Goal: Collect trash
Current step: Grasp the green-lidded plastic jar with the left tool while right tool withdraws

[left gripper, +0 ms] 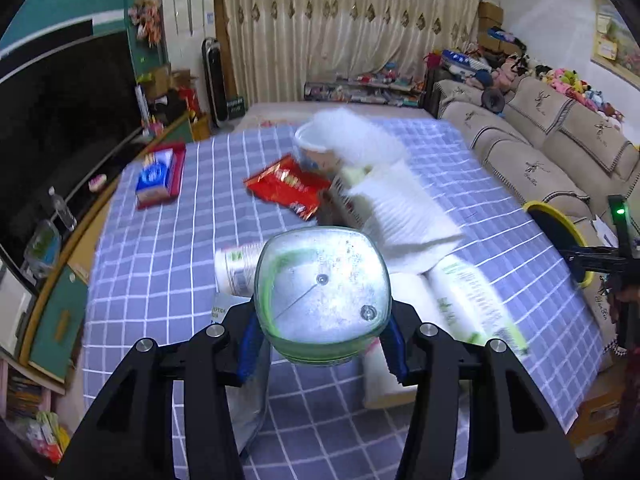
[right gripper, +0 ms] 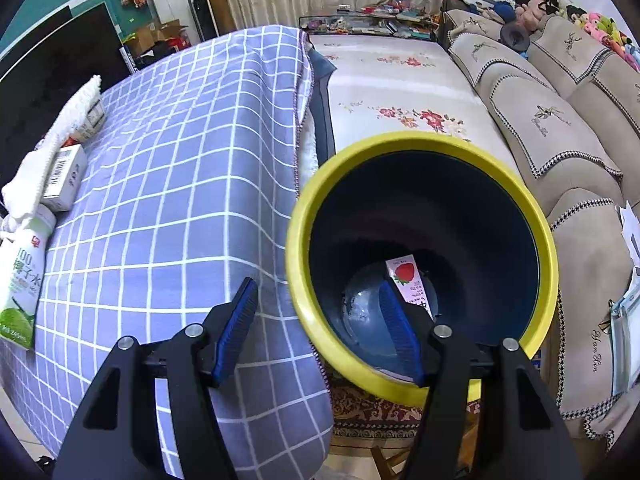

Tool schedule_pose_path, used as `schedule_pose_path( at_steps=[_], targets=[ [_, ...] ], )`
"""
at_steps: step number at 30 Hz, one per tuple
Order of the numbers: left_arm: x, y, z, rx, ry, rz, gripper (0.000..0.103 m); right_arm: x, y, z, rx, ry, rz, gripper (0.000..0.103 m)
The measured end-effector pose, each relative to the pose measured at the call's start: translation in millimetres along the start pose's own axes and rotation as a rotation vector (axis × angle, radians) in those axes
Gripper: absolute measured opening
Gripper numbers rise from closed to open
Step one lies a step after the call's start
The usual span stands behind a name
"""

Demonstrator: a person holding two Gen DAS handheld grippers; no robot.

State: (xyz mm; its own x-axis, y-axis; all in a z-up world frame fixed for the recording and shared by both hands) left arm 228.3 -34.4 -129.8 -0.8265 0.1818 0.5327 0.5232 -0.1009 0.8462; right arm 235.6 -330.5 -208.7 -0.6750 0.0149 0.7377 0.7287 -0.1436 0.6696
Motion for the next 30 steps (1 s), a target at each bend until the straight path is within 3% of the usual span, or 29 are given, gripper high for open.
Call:
schedule_pose_path(
  at_steps=[6,12,19,30],
  targets=[
    [33,35,-51,-0.058,-0.100,-0.079,0.050,21,7,-6,0.004,-0.006,-0.051,0.060],
    [26,55,-99,-0.113,-0.179,-0.083,0.050,48,4,-35,-0.029,-0.033,-0.094,0.060],
    [9,56,-95,-0.079,-0.164,-0.037,0.050,52,-3,-41,-0.036,-0.013,-0.105,0.060],
    [31,115,-89,-0.084,-0.180,-0.122,0.050,47,-2,-35,-0.028,0.003,-0.105,0.060]
  ],
)
Point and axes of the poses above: each gripper's, at about its wrist camera, not at the fingertips, and x roughly against the way its jaws point, z to its left, y to its top, the point moved 8 cm from there along -x, roughly the way its jaws point, and after that the axes turned 12 degrees about -z, right-handed, at the moved point
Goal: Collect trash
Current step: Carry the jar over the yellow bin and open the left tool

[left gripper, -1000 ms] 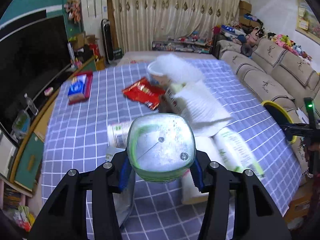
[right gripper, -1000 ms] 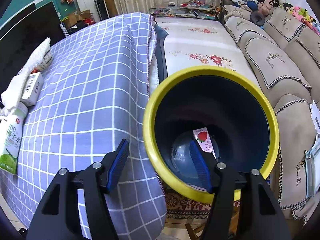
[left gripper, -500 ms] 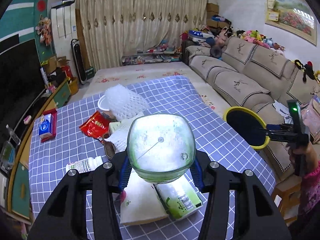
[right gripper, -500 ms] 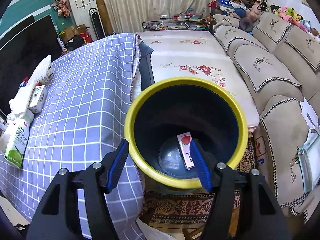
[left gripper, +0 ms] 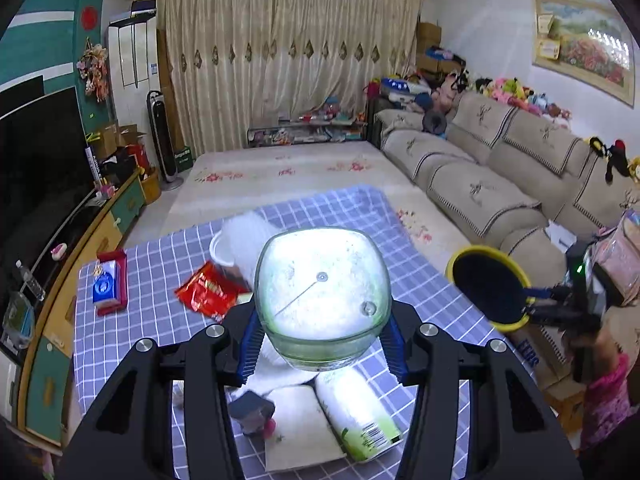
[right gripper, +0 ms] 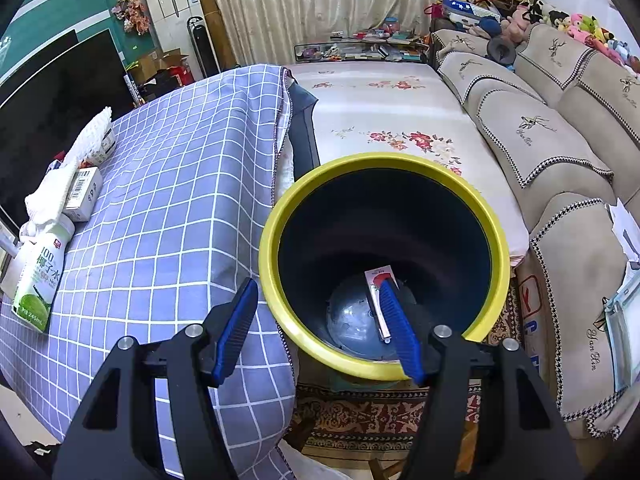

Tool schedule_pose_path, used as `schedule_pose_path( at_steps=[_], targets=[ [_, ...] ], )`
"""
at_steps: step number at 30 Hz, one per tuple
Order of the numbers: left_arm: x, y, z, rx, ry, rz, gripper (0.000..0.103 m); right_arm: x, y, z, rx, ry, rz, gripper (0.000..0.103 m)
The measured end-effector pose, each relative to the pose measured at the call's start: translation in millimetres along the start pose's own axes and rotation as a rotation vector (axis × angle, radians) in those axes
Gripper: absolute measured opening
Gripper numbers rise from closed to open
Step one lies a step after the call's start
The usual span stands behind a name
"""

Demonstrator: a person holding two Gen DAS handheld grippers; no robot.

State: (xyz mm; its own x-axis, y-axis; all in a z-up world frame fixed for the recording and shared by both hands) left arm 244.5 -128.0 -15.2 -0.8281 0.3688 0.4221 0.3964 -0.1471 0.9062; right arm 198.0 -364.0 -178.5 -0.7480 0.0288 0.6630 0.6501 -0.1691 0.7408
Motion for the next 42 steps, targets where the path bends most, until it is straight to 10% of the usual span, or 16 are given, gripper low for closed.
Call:
schedule_pose_path(
  at_steps=[20,35,42],
  targets=[
    [-143,-45,-269,-0.225,-0.415,0.239,0.050,65,-3,-90,-0.096,-0.146,-0.110,0.060],
    [-297,-158,-340,-0.318,-0.377,0.630,0.050,61,-19,-131,-0.151,-0.180,-0.076,0.060],
    [-301,-165,-344,-0.341,-0.358,0.630,0.058,56,-22,-131,-0.157,-0.174,-0.066,0.060]
  ],
)
Point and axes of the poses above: each gripper's, at about its wrist camera, not at the fingertips, and x roughly against the way its jaws point, z to its left, y to its top, the point moved 8 cm from there along -x, roughly the way its jaws point, and after that the axes turned 12 degrees about -z, right-handed, at the moved point
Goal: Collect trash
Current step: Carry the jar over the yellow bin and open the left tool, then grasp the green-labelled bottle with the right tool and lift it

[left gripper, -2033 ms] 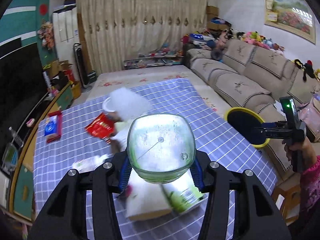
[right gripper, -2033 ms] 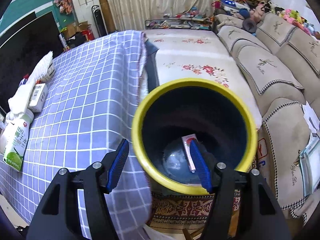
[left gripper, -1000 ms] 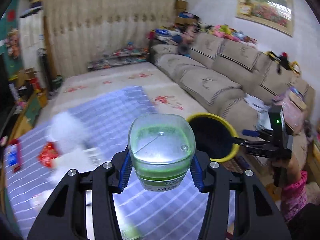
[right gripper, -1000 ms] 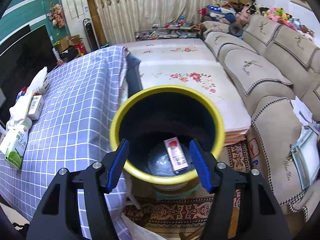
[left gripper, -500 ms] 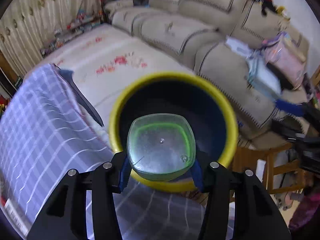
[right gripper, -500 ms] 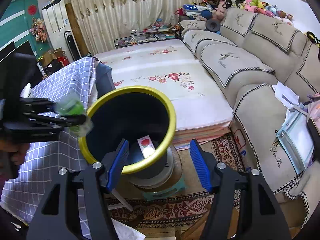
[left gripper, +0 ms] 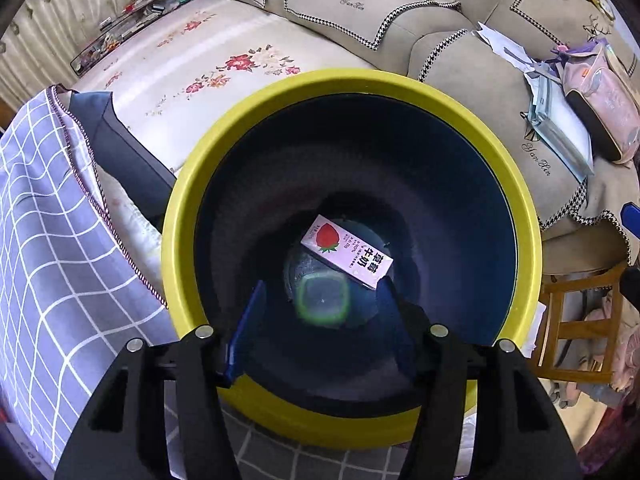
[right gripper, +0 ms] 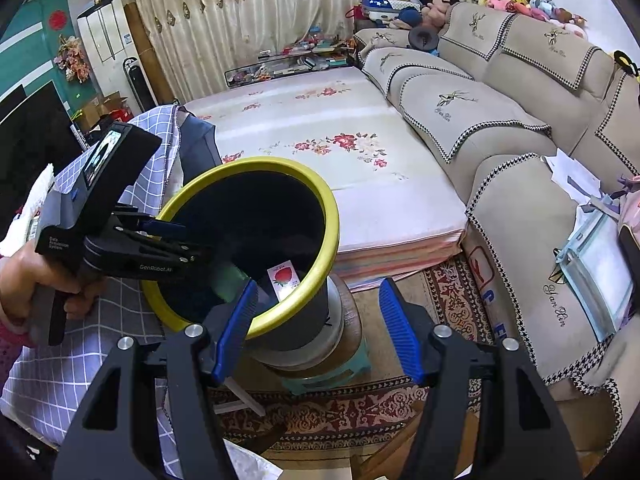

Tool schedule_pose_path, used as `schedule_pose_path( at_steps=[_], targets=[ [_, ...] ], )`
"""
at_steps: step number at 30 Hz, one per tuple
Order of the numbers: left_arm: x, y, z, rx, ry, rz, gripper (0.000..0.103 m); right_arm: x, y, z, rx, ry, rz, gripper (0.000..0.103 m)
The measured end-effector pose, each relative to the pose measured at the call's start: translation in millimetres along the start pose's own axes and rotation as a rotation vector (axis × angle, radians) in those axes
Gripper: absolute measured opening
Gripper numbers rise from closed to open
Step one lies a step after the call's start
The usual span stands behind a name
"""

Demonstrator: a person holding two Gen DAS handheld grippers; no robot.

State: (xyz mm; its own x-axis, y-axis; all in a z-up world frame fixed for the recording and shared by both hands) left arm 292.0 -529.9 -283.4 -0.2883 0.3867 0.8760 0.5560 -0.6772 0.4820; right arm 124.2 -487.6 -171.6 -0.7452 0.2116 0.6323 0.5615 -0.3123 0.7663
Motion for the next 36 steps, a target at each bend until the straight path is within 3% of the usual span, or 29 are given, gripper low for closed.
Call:
schedule_pose_path(
  at_steps=[4,5,12,17,19,22,29,36],
  targets=[
    [24,-2,6,0.029,0.004,-0.050,0.061,4,1,0,-0.005,0.001,-0.008,0.060],
    [33,-3,7,0.035,0.007,-0.072,0.067,4,0,1,-0.005,0.001,-0.007,0.060],
    [158,-31,34,0.125,0.065,-0.328,0.091,0,-6,29,0.019,0.052,0.019,0.060],
    [265,-92,88,0.260,0.201,-0.506,0.098,-4,-9,88,0.082,0.147,0.022,0.060],
    [311,-130,116,0.332,0.306,-0.577,0.098,-3,-11,125,0.120,0.206,0.018,0.060],
    [361,-187,152,0.436,0.447,-0.617,0.098,2,-21,179,0.173,0.294,0.021,0.060],
    [428,-293,202,0.586,0.648,-0.645,0.098,42,-48,316,0.288,0.534,0.001,0.060],
    [435,-344,219,0.674,0.627,-0.661,0.098,86,-71,398,0.341,0.608,-0.089,0.066]
  ],
)
Point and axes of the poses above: each gripper's, at about its wrist camera, not at the fingertips, and x roughly against the way its jaws point, z to its left, y to its top, the point moved 8 cm from there along -x, roughly the way its jaws point, and after that the axes turned 12 degrees about -z, right-handed, at the moved point
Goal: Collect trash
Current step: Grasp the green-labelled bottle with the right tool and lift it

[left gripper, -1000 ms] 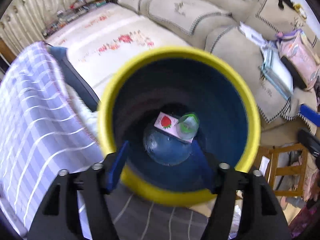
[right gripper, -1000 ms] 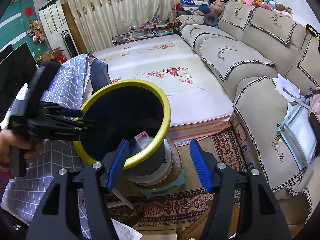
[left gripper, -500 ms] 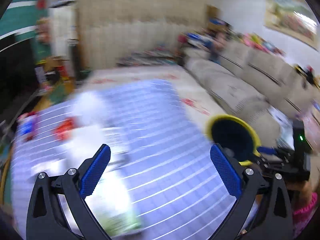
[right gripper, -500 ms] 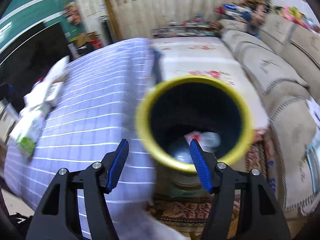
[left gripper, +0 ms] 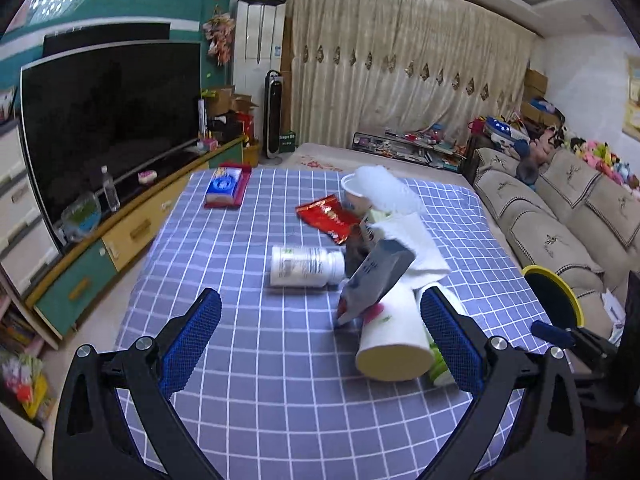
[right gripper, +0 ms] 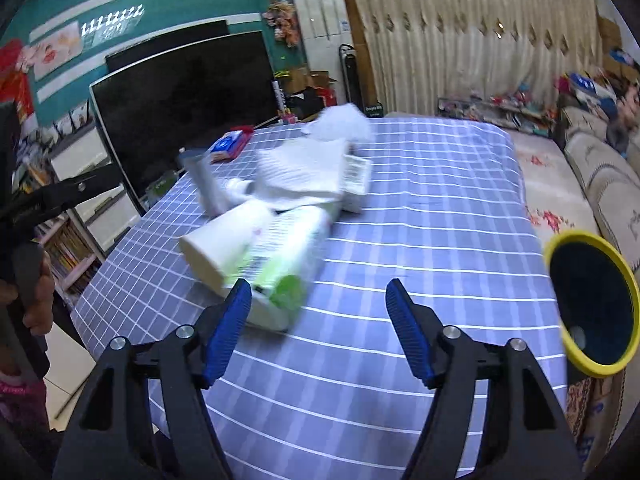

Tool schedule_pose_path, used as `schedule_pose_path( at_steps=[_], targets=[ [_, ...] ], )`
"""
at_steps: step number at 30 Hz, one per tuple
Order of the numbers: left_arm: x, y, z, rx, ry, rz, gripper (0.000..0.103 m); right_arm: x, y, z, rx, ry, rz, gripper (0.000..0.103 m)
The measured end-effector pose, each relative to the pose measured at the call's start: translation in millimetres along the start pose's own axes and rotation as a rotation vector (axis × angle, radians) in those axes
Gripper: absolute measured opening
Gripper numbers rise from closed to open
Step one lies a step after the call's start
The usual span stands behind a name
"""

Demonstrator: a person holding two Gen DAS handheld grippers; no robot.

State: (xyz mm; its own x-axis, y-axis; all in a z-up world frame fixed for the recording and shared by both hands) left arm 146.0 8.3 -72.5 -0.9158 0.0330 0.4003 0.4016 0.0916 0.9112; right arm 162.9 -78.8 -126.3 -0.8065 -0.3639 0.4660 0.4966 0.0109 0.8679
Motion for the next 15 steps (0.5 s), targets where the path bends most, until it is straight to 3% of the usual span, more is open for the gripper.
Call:
schedule_pose_path(
  at_steps=[7,15],
  targets=[
    [-7,-16,6,0.015,-0.024,0.025,0.098,-32,-15,30,0.010,-0.022,0.041,0.066],
    [-18,-33,7,0.039,-0.038,0.054,0.098,-52,-24,24,0.041,-0.089,0.087,0.066]
  ],
)
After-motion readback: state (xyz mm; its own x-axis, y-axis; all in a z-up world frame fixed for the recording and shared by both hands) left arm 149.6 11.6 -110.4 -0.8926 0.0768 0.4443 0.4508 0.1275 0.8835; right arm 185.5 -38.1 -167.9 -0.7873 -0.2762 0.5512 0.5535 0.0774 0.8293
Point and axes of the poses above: each gripper's, at about its wrist camera, not at the fingertips, and x roughly against the way its jaws point, z to its left, y to its top, the point moved 8 cm from there along -x, roughly the way its jaws point, and after that the axes turned 12 degrees about -z, right-handed, at the moved point
